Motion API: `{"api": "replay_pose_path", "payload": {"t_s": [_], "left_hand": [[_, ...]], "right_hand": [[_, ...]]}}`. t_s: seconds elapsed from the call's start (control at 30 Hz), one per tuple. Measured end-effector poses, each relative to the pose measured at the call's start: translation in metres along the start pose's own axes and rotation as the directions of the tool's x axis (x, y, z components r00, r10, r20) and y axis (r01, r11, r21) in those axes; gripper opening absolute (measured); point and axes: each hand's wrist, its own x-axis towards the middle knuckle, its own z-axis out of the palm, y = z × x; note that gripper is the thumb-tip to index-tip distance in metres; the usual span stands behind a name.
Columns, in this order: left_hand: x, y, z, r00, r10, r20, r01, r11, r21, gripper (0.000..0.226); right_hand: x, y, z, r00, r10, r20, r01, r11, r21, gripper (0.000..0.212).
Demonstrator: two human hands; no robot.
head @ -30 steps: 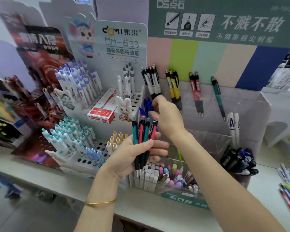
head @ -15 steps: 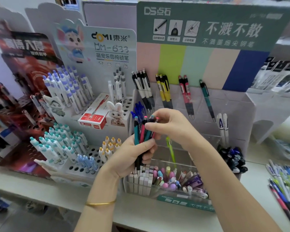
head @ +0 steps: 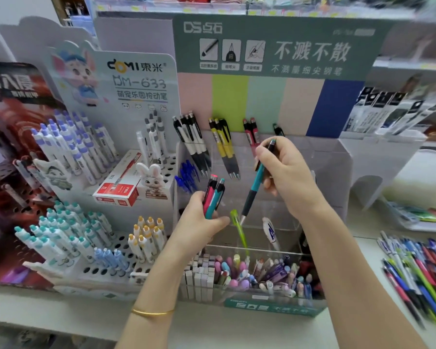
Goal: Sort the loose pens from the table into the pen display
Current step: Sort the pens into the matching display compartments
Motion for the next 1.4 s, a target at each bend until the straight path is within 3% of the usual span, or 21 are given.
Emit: {"api": "replay_pose_path", "payload": {"t_s": [0.1, 0.17, 0.57, 0.7, 0.8, 0.9, 0.97, 1.07, 1.17, 1.23, 1.3, 1.4], "left_hand": [[0.005, 0.008, 0.011, 0.999, 0.047, -0.012, -0.046, 0.998, 0.043, 0.040], [0.009, 0.015, 0.020, 0.996, 0.085, 0.003, -0.085, 0.995, 0.046, 0.036], [0.027, 0.057, 0.054, 0.987, 0.157, 0.037, -0.161, 0.977, 0.140, 0.031], [0.034, 0.062, 0.057, 0.990, 0.133, 0.042, -0.138, 0.977, 0.163, 0.029], [0.038, 0.059, 0.058, 0.994, 0.107, 0.024, -0.109, 0.984, 0.141, 0.023], [0.040, 0.060, 0.060, 0.995, 0.068, 0.074, -0.067, 0.998, -0.019, 0.017], [0.040, 0.062, 0.060, 0.991, 0.057, 0.125, -0.035, 0.985, -0.171, 0.011], [0.039, 0.066, 0.060, 0.983, 0.041, 0.177, 0.026, 0.933, -0.360, 0.003], [0.041, 0.067, 0.058, 0.979, 0.015, 0.204, 0.094, 0.853, -0.514, 0.015], [0.041, 0.066, 0.056, 0.977, 0.032, 0.210, 0.091, 0.830, -0.550, 0.022], [0.040, 0.065, 0.053, 0.977, 0.060, 0.207, 0.066, 0.832, -0.551, 0.024], [0.039, 0.067, 0.051, 0.975, 0.103, 0.198, 0.025, 0.830, -0.558, 0.025]], "right_hand": [[-0.006, 0.003, -0.004, 0.987, 0.056, 0.152, -0.029, 0.984, -0.175, 0.005], [-0.012, 0.008, -0.003, 0.970, 0.087, 0.228, -0.048, 0.984, -0.172, 0.007], [-0.001, 0.004, -0.032, 0.996, 0.004, 0.084, 0.008, 0.989, -0.149, 0.006], [0.019, -0.011, -0.061, 0.995, -0.002, -0.097, 0.007, 0.999, 0.049, 0.003], [0.039, -0.020, -0.083, 0.922, -0.186, -0.340, 0.198, 0.980, 0.000, 0.011], [0.057, -0.021, -0.088, 0.802, -0.435, -0.410, 0.346, 0.897, -0.275, 0.017], [0.067, -0.017, -0.084, 0.808, -0.493, -0.323, 0.343, 0.838, -0.424, 0.009], [0.075, -0.006, -0.078, 0.915, -0.374, -0.152, 0.209, 0.761, -0.614, 0.017], [0.077, 0.003, -0.070, 0.981, -0.178, -0.077, 0.062, 0.666, -0.743, 0.021], [0.077, 0.004, -0.067, 0.992, -0.097, -0.082, -0.001, 0.637, -0.771, 0.025], [0.074, 0.000, -0.068, 0.988, -0.086, -0.130, -0.033, 0.698, -0.716, 0.032], [0.058, -0.009, -0.069, 0.932, -0.245, -0.268, 0.053, 0.823, -0.566, 0.025]]}}
